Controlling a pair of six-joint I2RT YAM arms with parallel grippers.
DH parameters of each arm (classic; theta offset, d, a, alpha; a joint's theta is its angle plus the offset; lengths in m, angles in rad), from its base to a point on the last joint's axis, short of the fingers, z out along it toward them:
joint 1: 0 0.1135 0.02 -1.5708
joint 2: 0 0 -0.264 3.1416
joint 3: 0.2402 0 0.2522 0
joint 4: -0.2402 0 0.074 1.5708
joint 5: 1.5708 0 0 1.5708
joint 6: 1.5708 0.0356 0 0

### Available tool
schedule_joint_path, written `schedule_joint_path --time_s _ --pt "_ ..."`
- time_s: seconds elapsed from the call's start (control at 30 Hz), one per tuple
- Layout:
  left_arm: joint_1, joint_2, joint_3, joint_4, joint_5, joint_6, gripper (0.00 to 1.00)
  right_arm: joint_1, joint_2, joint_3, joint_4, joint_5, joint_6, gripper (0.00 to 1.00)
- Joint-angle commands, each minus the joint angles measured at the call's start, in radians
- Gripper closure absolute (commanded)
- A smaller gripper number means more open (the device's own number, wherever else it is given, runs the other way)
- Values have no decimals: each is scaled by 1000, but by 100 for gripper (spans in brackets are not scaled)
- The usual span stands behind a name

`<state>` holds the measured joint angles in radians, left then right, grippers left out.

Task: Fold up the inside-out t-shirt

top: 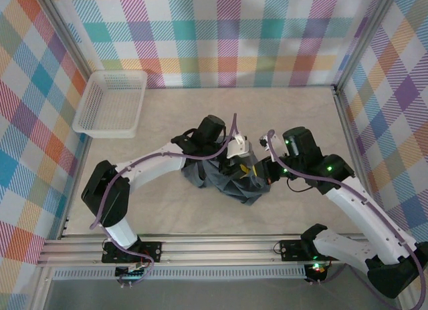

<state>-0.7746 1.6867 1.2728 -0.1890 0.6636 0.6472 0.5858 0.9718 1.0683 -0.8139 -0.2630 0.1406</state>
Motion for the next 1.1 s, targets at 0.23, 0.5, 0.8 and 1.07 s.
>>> schedule_joint_path --time_s 0.23,0.5,0.8,1.07 --pt "-8 34 66 11 60 5 100 0 -34 -69 45 10 40 90" --pt "-9 72 125 -2 49 -101 100 103 -111 -228 261 277 293 64" --pt "-9 98 160 10 29 -213 100 348 -155 -433 712 745 118 36" --pt "-8 111 198 18 -29 -345 100 356 -119 -679 1254 995 -307 6"
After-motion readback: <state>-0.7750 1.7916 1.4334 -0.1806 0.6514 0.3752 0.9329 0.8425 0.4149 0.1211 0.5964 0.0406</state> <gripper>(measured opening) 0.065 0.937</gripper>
